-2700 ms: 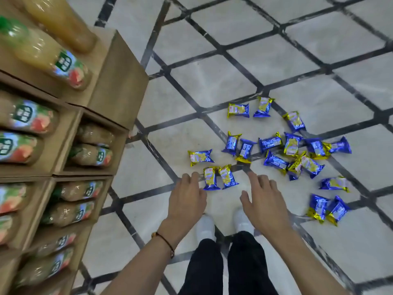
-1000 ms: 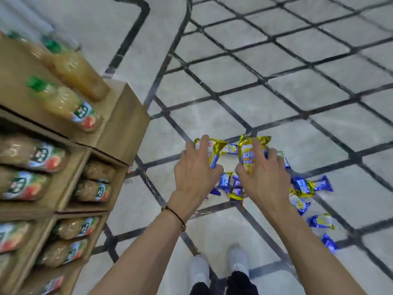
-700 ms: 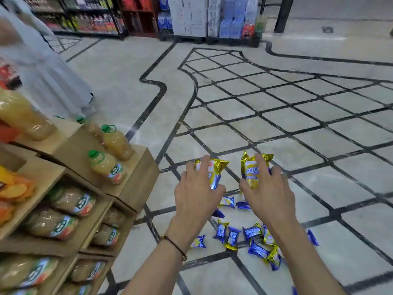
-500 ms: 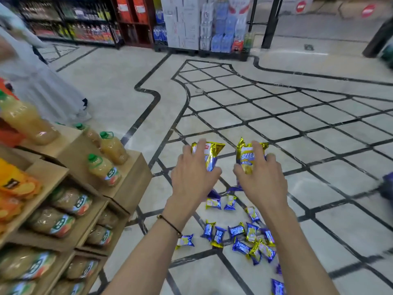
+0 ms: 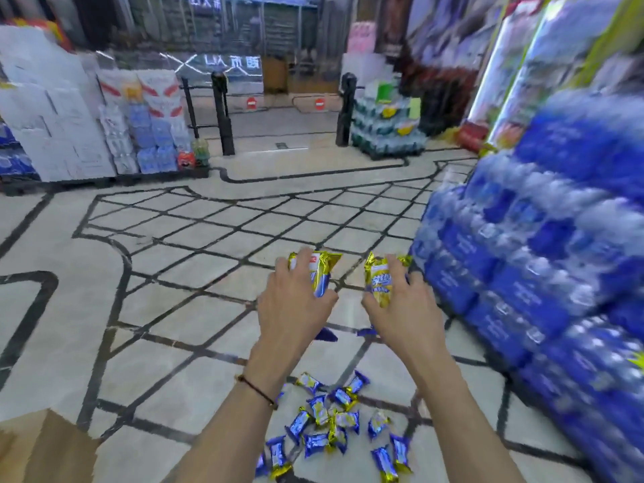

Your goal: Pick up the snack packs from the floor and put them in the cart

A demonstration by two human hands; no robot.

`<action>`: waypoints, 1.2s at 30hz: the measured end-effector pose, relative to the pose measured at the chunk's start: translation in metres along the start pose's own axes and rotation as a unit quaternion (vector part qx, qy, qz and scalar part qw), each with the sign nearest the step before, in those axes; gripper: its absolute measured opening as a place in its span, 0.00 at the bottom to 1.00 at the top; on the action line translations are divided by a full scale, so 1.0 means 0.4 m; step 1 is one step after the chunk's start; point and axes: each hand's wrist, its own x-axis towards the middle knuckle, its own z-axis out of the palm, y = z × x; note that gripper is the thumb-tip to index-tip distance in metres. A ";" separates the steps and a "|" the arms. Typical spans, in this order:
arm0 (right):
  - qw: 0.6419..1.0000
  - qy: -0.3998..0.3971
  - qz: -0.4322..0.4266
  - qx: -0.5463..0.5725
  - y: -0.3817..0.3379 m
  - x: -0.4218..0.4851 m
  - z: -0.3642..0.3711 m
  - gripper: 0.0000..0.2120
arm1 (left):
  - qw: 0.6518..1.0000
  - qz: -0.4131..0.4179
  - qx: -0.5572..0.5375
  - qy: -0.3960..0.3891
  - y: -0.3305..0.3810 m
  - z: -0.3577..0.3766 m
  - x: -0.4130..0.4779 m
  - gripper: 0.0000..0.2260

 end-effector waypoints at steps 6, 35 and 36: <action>0.982 0.072 0.161 -0.068 0.221 -0.172 -0.169 0.32 | 0.991 0.099 -0.033 -0.085 0.246 0.093 -0.121 0.31; 0.568 0.299 0.736 -0.216 1.069 -1.799 -1.034 0.34 | 0.626 0.610 -0.189 -0.447 1.403 0.281 -1.865 0.32; 0.557 0.298 0.746 -0.212 1.102 -1.823 -1.041 0.35 | 0.618 0.614 -0.188 -0.454 1.430 0.302 -1.902 0.32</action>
